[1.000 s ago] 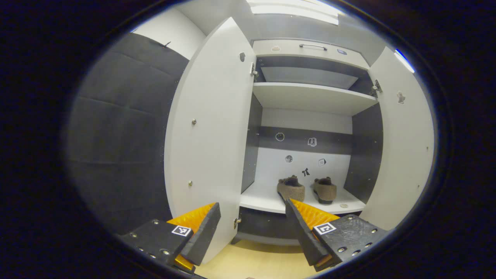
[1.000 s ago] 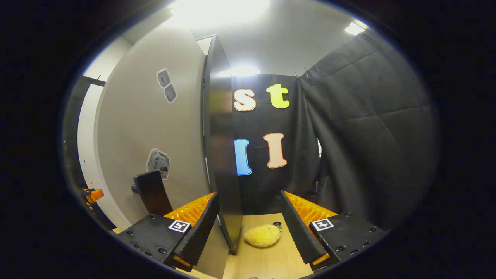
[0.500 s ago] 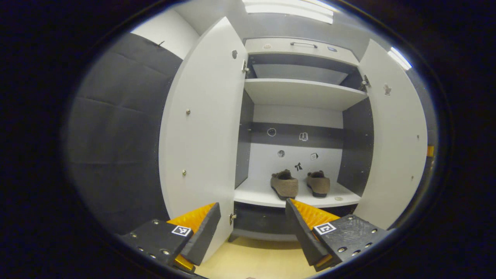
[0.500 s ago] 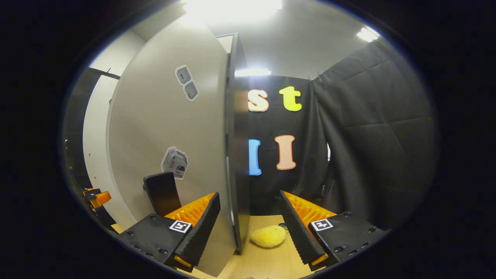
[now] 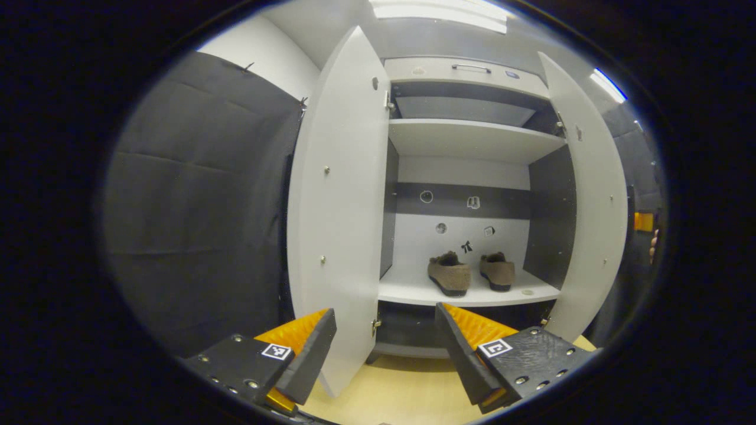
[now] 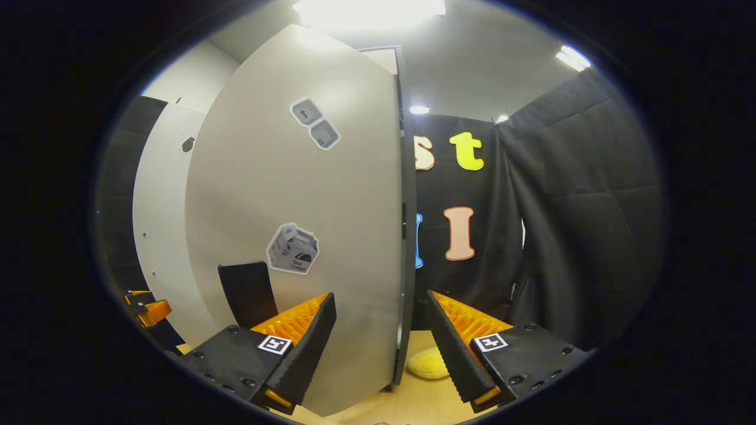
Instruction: Grab one shoe with the right hand and put it into the shoe cabinet, grab the other shoe with the left hand and put it into the shoe cabinet; then close the right door with the right hand and the left door with the left hand.
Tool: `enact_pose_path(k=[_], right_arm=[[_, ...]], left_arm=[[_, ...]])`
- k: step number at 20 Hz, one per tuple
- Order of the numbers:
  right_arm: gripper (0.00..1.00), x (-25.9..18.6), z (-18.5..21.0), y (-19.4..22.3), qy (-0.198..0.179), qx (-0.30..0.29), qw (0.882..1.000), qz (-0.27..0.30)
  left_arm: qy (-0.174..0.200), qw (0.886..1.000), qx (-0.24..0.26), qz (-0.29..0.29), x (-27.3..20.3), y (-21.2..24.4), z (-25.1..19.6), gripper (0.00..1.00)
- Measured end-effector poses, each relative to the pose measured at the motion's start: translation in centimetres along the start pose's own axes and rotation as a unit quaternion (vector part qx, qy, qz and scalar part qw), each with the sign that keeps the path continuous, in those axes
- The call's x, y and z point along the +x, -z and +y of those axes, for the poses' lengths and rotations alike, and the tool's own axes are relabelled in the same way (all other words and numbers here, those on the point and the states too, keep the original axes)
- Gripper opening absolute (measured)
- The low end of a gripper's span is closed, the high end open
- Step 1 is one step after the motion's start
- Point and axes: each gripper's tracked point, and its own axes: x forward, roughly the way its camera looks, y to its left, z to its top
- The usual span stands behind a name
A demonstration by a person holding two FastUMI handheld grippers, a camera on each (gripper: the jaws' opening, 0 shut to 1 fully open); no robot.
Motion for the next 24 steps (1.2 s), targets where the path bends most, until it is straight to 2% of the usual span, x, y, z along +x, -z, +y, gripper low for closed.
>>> enact_pose_path(k=[2, 3, 5, 7, 8, 10, 12, 13, 17, 21, 23, 24], right_arm=[[0.96, 1.3, 2.2, 0.5, -0.004, 0.020, 1.000, 0.005], [0.91, 1.9, 3.4, 1.0, -0.006, 0.029, 0.999, 0.014], [0.98, 2.1, 5.5, 1.4, -0.023, 0.038, 0.999, 0.024], [0.98, 1.6, 7.2, 1.9, -0.039, 0.043, 0.998, 0.029], [0.98, 1.0, 7.2, 2.3, -0.023, 0.038, 0.999, 0.031], [0.92, 0.4, 7.6, 3.1, -0.009, 0.032, 0.999, 0.031], [0.96, -0.3, 8.5, 3.8, -0.008, 0.043, 0.999, 0.032], [0.97, -0.6, 8.9, 4.1, -0.008, 0.046, 0.998, 0.033], [0.98, -1.2, 10.8, 5.0, -0.004, 0.034, 0.999, 0.038], [0.98, -1.6, 13.4, 5.5, -0.013, 0.030, 0.999, 0.032], [0.98, -2.2, 14.3, 6.1, -0.015, 0.025, 0.999, 0.036], [0.98, -2.6, 14.6, 6.4, -0.015, 0.023, 0.999, 0.039]], left_arm=[[0.007, 1.000, -0.003, -0.003, -0.4, -0.4, 0.8, 1.00], [0.010, 1.000, -0.001, -0.003, -0.7, -0.7, 1.2, 1.00], [0.012, 1.000, 0.007, -0.010, -1.3, -1.6, 2.4, 1.00], [0.015, 1.000, 0.012, -0.018, -1.9, -2.6, 3.5, 1.00], [0.010, 1.000, 0.011, -0.018, -2.3, -2.6, 4.6, 0.97], [-0.004, 1.000, 0.000, -0.020, -2.6, -2.6, 7.2, 1.00], [-0.018, 1.000, -0.016, -0.018, -2.9, -2.4, 9.9, 1.00], [-0.025, 0.999, -0.022, -0.019, -3.0, -2.4, 11.4, 0.98], [-0.054, 0.998, -0.030, -0.028, -2.6, -3.6, 17.5, 1.00], [-0.023, 0.997, -0.064, -0.044, -0.6, -6.1, 21.0, 0.98], [-0.025, 0.997, -0.051, -0.047, 0.9, -6.6, 22.7, 1.00], [-0.021, 0.998, -0.042, -0.046, 1.7, -6.9, 23.1, 0.98]])
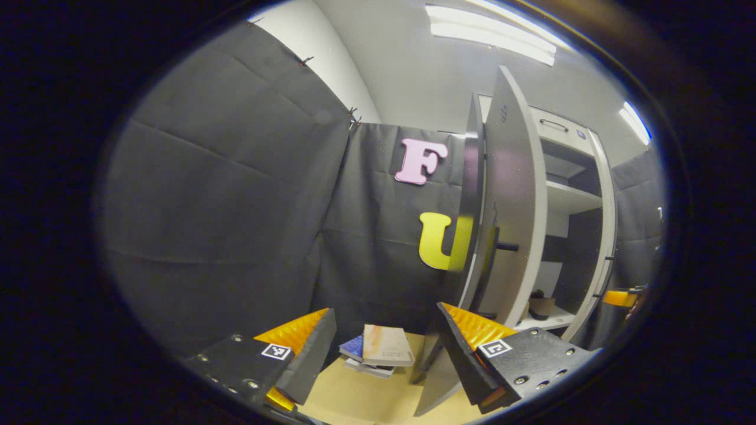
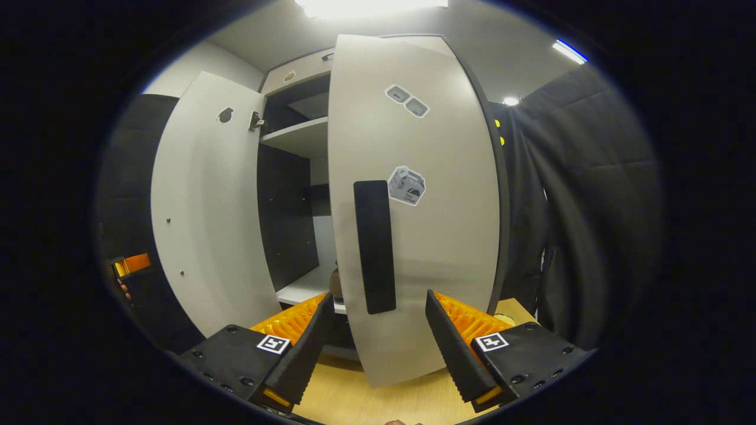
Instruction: Grab one shoe with the right hand and put it into the shoe cabinet, grab the other shoe with the left hand and put it into the shoe cabinet; then close the right door with the right hand and the left door with the left hand.
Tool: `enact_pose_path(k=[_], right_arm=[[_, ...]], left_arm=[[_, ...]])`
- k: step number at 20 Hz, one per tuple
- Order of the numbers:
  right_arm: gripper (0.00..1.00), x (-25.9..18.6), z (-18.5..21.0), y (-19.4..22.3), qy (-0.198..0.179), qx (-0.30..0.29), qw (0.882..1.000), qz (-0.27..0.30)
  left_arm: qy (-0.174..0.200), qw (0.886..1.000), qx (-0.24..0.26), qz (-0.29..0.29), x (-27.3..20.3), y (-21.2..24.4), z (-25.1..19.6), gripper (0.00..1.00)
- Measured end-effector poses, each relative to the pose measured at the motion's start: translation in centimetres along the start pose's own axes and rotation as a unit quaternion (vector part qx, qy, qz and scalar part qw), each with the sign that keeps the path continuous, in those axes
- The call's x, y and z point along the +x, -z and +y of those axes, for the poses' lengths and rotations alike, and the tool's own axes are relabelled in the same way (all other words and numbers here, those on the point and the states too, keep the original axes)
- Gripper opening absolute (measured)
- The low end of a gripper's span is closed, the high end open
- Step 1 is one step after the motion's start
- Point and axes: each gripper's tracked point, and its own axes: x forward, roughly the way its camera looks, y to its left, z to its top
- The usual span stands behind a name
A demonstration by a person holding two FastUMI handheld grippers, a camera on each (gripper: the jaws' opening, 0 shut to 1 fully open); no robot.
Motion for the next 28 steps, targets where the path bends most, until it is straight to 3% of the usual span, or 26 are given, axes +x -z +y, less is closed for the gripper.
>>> enact_pose_path(k=[9, 14, 15, 18, 19, 23, 28], right_arm=[[0.98, -2.5, 0.3, 2.1, 0.018, -0.012, 1.000, 0.018], [0.98, -3.9, -1.0, 3.3, 0.048, -0.004, 0.998, 0.028], [0.98, -4.1, -1.2, 3.7, 0.052, 0.000, 0.998, 0.033], [0.98, -4.5, -2.1, 4.4, 0.066, 0.012, 0.997, 0.040], [0.98, -4.7, -2.3, 4.6, 0.071, 0.014, 0.997, 0.041], [0.98, -4.9, -3.2, 5.0, 0.084, 0.018, 0.995, 0.043], [0.98, -4.4, -3.7, 5.3, 0.088, 0.018, 0.995, 0.050]], left_arm=[[0.147, 0.989, -0.004, 0.004, 7.2, -2.4, -4.9, 1.00], [0.195, 0.980, 0.044, 0.019, 9.6, -2.7, -7.8, 0.98], [0.196, 0.978, 0.061, 0.023, 10.1, -2.5, -8.2, 0.89], [0.204, 0.976, 0.076, 0.028, 10.2, -2.5, -8.6, 1.00], [0.207, 0.975, 0.073, 0.032, 10.2, -2.2, -8.9, 0.94], [0.227, 0.972, 0.049, 0.044, 10.2, -1.5, -10.4, 0.95], [0.259, 0.962, 0.078, 0.042, 9.5, -1.7, -15.1, 0.94]])
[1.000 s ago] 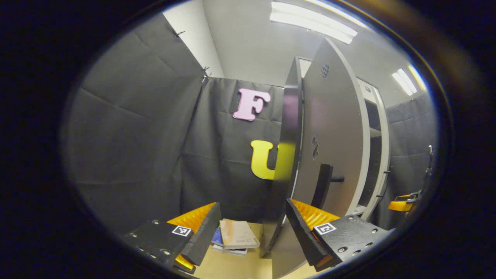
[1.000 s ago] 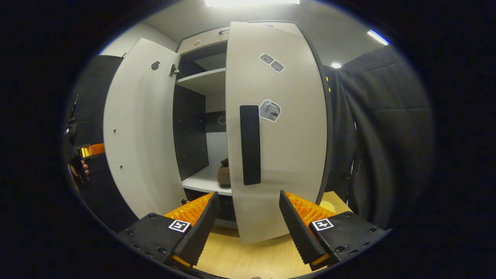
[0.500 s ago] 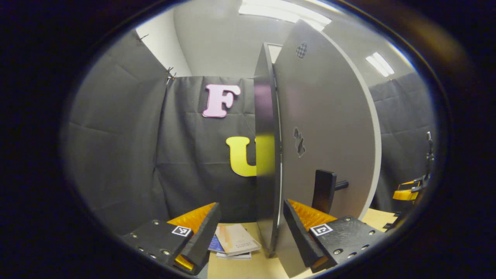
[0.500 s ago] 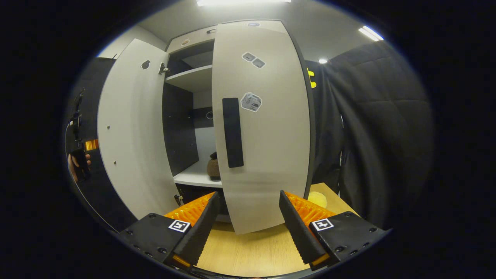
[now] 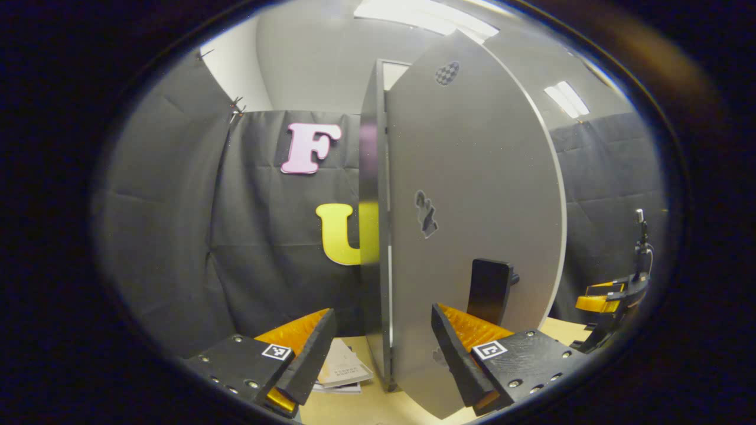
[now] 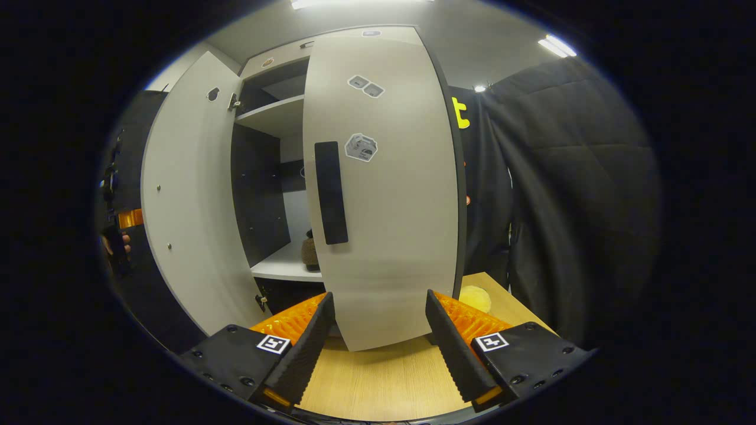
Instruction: Grab one shoe with the right hand and put it into the shoe cabinet, grab the other shoe with the left hand and put it into the shoe cabinet; then close the right door with the right hand and the left door with the left hand.
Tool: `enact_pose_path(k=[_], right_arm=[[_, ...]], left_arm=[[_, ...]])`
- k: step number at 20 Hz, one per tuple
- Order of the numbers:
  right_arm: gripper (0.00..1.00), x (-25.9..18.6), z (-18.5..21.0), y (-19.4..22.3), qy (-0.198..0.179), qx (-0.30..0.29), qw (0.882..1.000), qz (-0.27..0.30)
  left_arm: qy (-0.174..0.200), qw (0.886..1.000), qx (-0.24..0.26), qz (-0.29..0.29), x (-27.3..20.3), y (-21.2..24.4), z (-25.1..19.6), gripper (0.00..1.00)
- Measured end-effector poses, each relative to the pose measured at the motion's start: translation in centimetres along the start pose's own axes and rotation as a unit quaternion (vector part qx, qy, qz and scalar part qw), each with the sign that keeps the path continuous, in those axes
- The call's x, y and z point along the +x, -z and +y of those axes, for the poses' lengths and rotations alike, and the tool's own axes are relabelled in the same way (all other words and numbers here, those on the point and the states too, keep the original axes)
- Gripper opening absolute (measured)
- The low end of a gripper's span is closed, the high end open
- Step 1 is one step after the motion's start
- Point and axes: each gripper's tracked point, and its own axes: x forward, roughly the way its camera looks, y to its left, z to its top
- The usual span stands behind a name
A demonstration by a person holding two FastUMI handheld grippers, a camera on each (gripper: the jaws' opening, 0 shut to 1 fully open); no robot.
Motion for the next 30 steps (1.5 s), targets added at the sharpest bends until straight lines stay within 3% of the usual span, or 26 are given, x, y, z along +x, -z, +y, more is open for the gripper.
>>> enact_pose_path(k=[2, 5, 9, 13, 15, 16, 18, 19, 23, 24, 30], right_arm=[[0.98, 0.1, -0.1, 0.0, 0.002, 0.003, 1.000, -0.001], [0.98, -0.2, -0.2, 0.2, 0.005, 0.003, 1.000, 0.001], [0.98, -0.5, -0.9, 0.4, 0.017, 0.004, 1.000, 0.003], [0.98, -1.1, -2.1, -0.2, 0.034, 0.010, 0.999, -0.005], [0.98, -1.5, -3.0, -0.6, 0.046, 0.009, 0.999, -0.010], [0.98, -1.7, -3.5, -0.6, 0.052, 0.010, 0.999, -0.008], [0.98, -1.8, -4.2, -0.6, 0.058, 0.017, 0.998, -0.006], [0.98, -1.7, -4.4, -0.6, 0.059, 0.019, 0.998, -0.007], [0.98, -0.8, -4.5, -1.2, 0.051, 0.006, 0.999, -0.005], [0.98, -0.4, -4.2, -1.8, 0.046, 0.001, 0.999, -0.010], [0.98, 1.5, -2.8, -6.2, 0.019, -0.025, 0.998, -0.050]], left_arm=[[0.003, 1.000, -0.015, -0.001, 0.5, 0.1, -1.3, 0.94], [-0.008, 1.000, 0.006, -0.011, 1.8, -1.1, -2.6, 0.94], [0.021, 1.000, -0.017, -0.003, 5.0, -0.5, -6.8, 0.97], [0.054, 0.998, -0.042, -0.006, 7.5, -0.2, -11.8, 0.90], [0.060, 0.997, -0.043, 0.004, 7.9, -0.1, -12.9, 0.94], [0.056, 0.998, -0.037, 0.009, 7.9, -0.2, -13.0, 1.00], [0.040, 0.999, -0.025, 0.012, 7.4, 0.0, -12.4, 1.00], [0.031, 0.999, -0.018, 0.010, 6.9, -0.2, -11.9, 0.94], [-0.013, 1.000, 0.003, -0.001, 4.8, -0.2, -9.8, 0.89], [-0.024, 1.000, 0.006, -0.003, 4.1, -0.1, -9.3, 1.00], [-0.087, 0.996, 0.028, 0.010, 0.6, 2.9, -6.3, 1.00]])
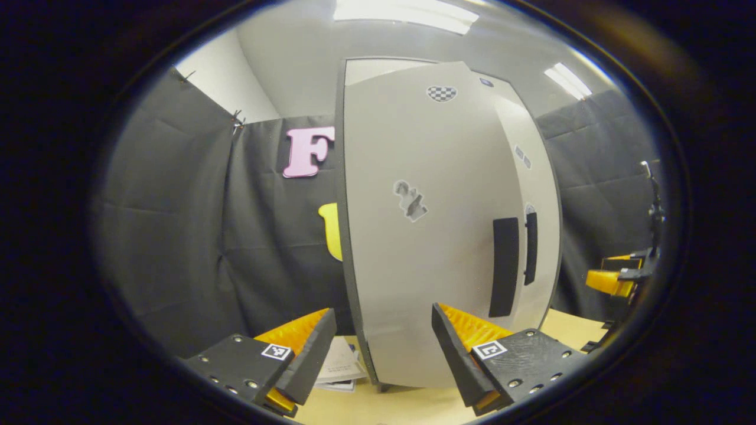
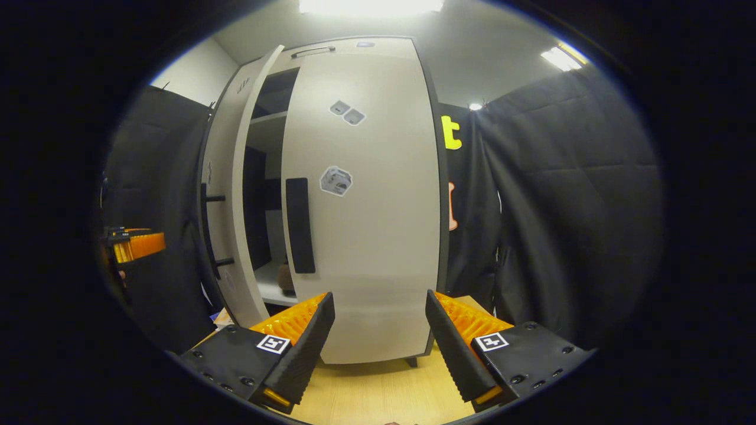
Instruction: Grab one shoe with the right hand and put it into the shoe cabinet, grab the other shoe with the left hand and put it into the shoe cabinet; then close the right door with the right hand and the left door with the left hand.
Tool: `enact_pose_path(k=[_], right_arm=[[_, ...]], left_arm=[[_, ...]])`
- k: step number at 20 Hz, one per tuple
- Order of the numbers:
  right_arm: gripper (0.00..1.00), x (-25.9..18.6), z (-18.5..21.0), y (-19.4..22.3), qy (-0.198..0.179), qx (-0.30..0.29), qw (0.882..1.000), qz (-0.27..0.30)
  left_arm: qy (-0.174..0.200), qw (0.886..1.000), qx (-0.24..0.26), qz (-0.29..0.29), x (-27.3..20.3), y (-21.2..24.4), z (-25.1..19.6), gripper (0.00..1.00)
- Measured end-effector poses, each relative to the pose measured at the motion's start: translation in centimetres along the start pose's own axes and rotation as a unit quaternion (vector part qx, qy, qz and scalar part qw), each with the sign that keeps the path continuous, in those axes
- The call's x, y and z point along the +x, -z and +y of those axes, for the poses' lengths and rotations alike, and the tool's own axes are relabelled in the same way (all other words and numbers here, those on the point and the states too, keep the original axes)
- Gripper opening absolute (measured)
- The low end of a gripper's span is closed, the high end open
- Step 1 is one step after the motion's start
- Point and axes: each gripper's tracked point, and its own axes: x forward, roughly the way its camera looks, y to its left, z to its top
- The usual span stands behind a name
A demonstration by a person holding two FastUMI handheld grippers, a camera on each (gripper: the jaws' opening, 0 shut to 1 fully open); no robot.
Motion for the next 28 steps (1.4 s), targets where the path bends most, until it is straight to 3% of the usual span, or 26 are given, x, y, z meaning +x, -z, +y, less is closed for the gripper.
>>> enact_pose_path(k=[1, 5, 7, 8, 11, 28], right_arm=[[0.98, 0.2, 0.4, -0.3, -0.006, 0.003, 1.000, -0.003], [0.98, 0.2, 2.5, 0.2, -0.030, 0.003, 1.000, 0.003], [0.93, 0.0, 3.6, 1.2, -0.046, -0.004, 0.999, 0.017], [0.98, 0.0, 4.1, 1.8, -0.053, -0.005, 0.998, 0.025], [0.98, -0.3, 5.0, 2.7, -0.066, -0.002, 0.997, 0.036], [0.98, -2.0, 3.1, 4.7, -0.043, 0.019, 0.997, 0.057]], left_arm=[[-0.011, 1.000, -0.010, 0.008, -0.6, 1.2, 0.2, 0.94], [-0.036, 0.997, -0.056, 0.044, -2.5, 6.0, -0.6, 1.00], [-0.040, 0.996, -0.060, 0.059, -2.9, 7.4, -1.1, 1.00], [-0.042, 0.996, -0.059, 0.060, -2.9, 7.6, -1.1, 1.00], [-0.046, 0.996, -0.056, 0.051, -3.1, 7.5, -1.4, 1.00], [-0.017, 0.998, -0.045, 0.047, -2.1, 8.5, -3.9, 1.00]])
